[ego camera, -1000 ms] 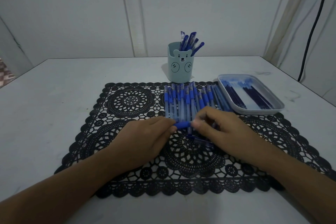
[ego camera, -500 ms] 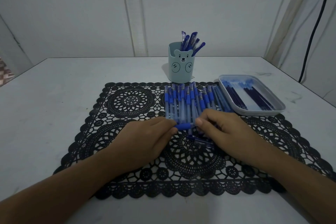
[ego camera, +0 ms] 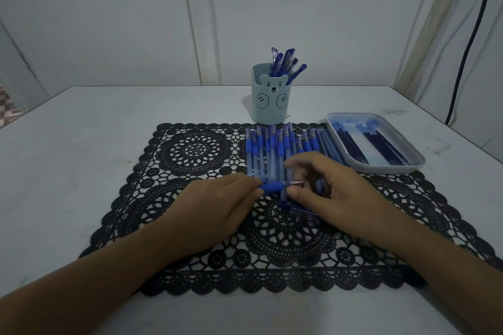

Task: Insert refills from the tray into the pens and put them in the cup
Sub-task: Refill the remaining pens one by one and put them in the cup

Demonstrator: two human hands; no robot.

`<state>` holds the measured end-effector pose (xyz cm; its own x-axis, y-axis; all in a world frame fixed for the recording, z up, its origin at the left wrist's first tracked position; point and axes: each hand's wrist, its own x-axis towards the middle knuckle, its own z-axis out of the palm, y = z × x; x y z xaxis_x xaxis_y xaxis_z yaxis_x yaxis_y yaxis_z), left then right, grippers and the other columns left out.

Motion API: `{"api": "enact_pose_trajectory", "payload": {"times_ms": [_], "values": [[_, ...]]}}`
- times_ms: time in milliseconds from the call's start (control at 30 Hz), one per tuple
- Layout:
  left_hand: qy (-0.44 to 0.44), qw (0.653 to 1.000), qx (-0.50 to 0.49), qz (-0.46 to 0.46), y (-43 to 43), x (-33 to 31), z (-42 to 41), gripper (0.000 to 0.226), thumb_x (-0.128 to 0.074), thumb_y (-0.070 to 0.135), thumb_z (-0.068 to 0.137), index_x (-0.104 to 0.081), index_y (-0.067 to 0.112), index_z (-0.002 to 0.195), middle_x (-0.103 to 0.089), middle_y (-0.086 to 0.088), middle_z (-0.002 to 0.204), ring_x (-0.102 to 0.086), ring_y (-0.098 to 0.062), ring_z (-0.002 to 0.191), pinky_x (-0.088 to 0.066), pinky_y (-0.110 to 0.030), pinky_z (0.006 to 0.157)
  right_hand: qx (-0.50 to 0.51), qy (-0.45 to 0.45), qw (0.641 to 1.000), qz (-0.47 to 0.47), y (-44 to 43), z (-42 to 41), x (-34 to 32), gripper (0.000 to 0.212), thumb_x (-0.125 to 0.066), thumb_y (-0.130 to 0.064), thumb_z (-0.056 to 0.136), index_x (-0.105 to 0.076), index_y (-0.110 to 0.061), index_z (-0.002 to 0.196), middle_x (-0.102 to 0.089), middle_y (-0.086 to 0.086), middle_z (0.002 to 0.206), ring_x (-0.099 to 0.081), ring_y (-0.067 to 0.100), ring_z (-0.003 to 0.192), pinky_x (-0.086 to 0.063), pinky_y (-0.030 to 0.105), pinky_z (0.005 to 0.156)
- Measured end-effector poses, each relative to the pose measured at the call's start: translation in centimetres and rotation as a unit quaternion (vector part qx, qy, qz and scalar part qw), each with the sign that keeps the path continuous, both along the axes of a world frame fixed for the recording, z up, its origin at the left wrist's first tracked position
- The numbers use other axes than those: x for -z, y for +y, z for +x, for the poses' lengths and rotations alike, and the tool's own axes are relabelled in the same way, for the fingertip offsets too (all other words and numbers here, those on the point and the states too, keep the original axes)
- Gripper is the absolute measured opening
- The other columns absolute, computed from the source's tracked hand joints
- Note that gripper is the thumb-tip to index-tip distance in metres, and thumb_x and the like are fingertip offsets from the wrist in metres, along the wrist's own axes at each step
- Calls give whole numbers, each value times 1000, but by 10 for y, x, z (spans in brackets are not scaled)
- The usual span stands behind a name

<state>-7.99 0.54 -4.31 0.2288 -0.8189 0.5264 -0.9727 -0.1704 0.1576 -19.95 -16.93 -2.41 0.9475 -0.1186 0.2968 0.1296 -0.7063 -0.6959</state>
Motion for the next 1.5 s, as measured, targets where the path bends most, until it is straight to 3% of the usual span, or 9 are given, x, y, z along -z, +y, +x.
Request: {"api": "enact_pose_trajectory", "payload": {"times_ms": [67,167,333,533,767,933,1233,1367,1500], "values": [[-7,1000,5,3,0,0,0,37,-33,34,95,-65,15,99,-65,9,84,-49,-2,55,-40,-15,42,10,0,1000,24,2,0,-1,22,-44,-53,76,-53,-41,92,-59,-10,76,-56,8,71,-46,23,64],[-11,1000,2,11,0,-1,0,36,-34,34,94,-65,16,98,-63,11,82,-42,4,57,-39,-13,42,15,-10,1000,-10,1,2,1,18,-43,-45,84,-55,-40,72,-61,-15,69,-56,13,59,-48,34,58],[18,1000,-18,13,0,1,3,32,-33,37,94,-61,23,100,-42,26,79,-40,6,63,-38,-12,49,17,-38,999,2,-2,1,1,22,-61,-17,84,-57,-38,86,-60,-10,73,-55,1,70,-45,12,62],[83,994,-59,26,0,-2,5,42,-23,48,89,-60,28,95,-45,24,64,-51,0,68,-30,-10,51,87,-65,992,60,-10,3,-1,16,-61,-11,83,-59,-26,85,-59,-9,77,-53,-4,69,-42,8,63],[104,990,-92,-3,-1,-2,9,43,-25,48,90,-61,23,89,-46,15,57,-51,-3,66,-28,-13,46,-9,-16,986,-168,-10,2,1,13,-66,-17,82,-69,-25,91,-59,-19,83,-56,-4,77,-43,6,71],[104,991,-84,7,-1,-1,8,48,-22,49,88,-61,23,91,-49,14,61,-51,-6,61,-32,-12,49,-36,-1,978,-206,-7,3,4,22,-62,-14,84,-69,-22,103,-56,-16,92,-53,-5,83,-38,7,77],[100,993,-65,10,-1,-1,8,45,-24,49,88,-61,25,94,-51,16,65,-50,-4,61,-34,-15,50,45,-32,994,-98,-11,3,-1,22,-55,-17,88,-66,-30,102,-55,-30,82,-55,-13,79,-41,2,70],[74,996,-45,21,0,-3,4,37,-27,46,90,-59,28,94,-47,20,64,-49,-2,58,-34,-12,48,73,-51,993,73,-4,2,-7,17,-49,-42,84,-61,-40,96,-66,-11,78,-59,4,71,-50,16,66],[40,998,-31,35,1,-4,1,29,-33,40,92,-58,26,100,-41,22,69,-44,2,53,-32,-9,46,44,-32,998,38,4,2,-7,11,-61,-31,80,-65,-34,90,-65,-8,77,-57,-2,67,-45,9,61]]}}
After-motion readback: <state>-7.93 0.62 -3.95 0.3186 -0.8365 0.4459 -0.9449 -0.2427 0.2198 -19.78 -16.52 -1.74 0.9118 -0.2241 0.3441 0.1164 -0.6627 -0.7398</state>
